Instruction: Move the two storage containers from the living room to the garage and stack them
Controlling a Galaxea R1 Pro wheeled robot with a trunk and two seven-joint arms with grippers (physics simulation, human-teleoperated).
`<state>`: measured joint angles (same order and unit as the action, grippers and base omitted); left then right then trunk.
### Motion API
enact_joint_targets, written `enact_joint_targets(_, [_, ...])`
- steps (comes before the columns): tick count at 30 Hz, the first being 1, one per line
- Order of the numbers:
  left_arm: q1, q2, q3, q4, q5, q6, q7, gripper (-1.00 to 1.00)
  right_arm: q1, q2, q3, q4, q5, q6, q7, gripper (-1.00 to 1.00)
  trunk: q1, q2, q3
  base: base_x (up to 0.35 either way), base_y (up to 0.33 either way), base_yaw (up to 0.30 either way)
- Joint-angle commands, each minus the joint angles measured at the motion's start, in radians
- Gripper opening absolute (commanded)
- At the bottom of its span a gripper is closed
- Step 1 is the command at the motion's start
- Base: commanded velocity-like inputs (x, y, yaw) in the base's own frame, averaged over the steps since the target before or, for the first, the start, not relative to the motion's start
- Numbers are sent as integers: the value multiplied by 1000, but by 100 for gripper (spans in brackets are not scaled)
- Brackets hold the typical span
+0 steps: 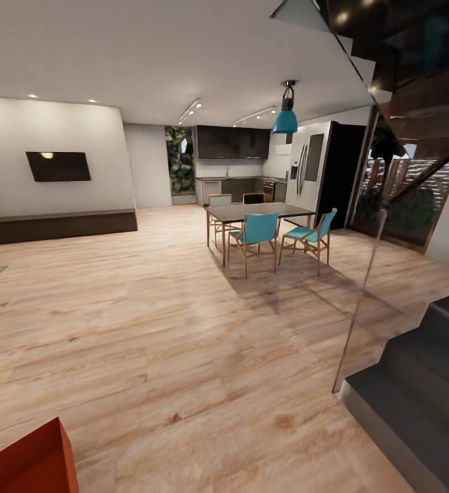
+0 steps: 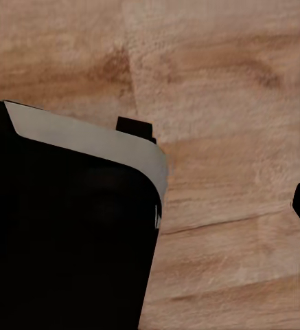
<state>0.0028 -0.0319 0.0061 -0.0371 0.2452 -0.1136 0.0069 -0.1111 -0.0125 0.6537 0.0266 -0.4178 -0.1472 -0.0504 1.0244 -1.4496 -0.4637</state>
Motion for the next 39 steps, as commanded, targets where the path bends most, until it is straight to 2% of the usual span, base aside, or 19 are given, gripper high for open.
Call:
enact_joint_targets(1, [0,0,0,-1,5,-2,1,100,-1,0,9,3,-8,-5,0,100,1,0,-1,317,-99,0])
enact_joint_targets(20, [0,0,0,-1,5,-3,1,100,-1,-3,9,3,-7,-5,0,100,1,0,-1,316,-149,0])
enact_joint_targets(39, [0,1,2,-1,5,-3,1,100,-1,7,9,3,-8,-1,1,100,1,0,-1,314,-151,0])
